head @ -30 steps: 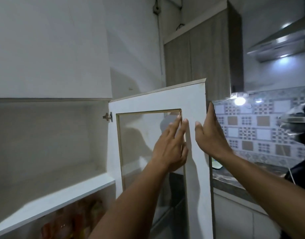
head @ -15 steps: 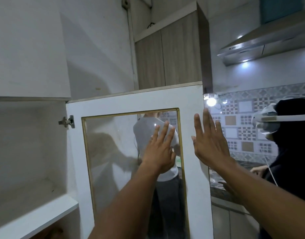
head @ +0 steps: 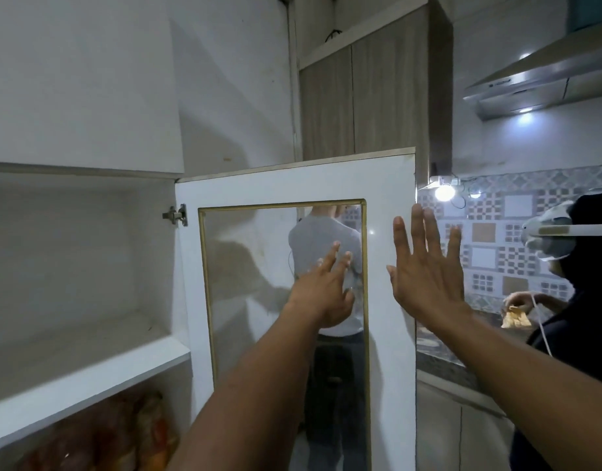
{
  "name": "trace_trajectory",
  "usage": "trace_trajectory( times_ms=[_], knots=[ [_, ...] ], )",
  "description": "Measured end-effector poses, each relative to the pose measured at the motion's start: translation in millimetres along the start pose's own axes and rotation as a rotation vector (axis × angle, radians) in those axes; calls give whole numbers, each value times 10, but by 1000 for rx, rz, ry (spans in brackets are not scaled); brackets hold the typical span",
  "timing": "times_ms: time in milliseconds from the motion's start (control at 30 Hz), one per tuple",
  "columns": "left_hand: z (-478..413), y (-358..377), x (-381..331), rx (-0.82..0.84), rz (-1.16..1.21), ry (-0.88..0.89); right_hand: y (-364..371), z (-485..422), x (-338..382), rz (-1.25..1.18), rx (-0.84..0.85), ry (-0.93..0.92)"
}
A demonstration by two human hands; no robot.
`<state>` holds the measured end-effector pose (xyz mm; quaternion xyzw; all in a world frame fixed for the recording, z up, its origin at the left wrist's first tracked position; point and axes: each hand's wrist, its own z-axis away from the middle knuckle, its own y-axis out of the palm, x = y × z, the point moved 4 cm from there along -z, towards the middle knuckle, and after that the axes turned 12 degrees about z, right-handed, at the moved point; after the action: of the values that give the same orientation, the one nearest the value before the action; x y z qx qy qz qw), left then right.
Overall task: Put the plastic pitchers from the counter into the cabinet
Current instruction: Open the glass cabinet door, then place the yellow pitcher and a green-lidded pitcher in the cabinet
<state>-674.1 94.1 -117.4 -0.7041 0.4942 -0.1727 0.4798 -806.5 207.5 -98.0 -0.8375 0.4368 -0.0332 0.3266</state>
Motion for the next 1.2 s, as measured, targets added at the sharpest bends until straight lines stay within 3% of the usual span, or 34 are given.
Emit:
trace_trajectory(
  times_ms=[100,200,433,767,933,1200],
  knots=[
    [450,-9,176,85,-31,-94,-290,160,212,39,68,-35],
    [948,-184,443,105,-80,-180,-594,307,630,-39,78,-195],
    [2242,-1188,1539,14,-209,-490,-1438,743,2287,-507,218,-637],
    [5688,-2897,2868,-212,-308,-1146,-3632,2198,5076,-906,290,-1239],
    [7420,-3493,2922,-345,-304,-1449,-4787,3223,6071,-1083,328,-1501],
    [9293,-3783,2892,-663,-236,-1747,-5964,4656,7133,-1166,493,-1774]
  ],
)
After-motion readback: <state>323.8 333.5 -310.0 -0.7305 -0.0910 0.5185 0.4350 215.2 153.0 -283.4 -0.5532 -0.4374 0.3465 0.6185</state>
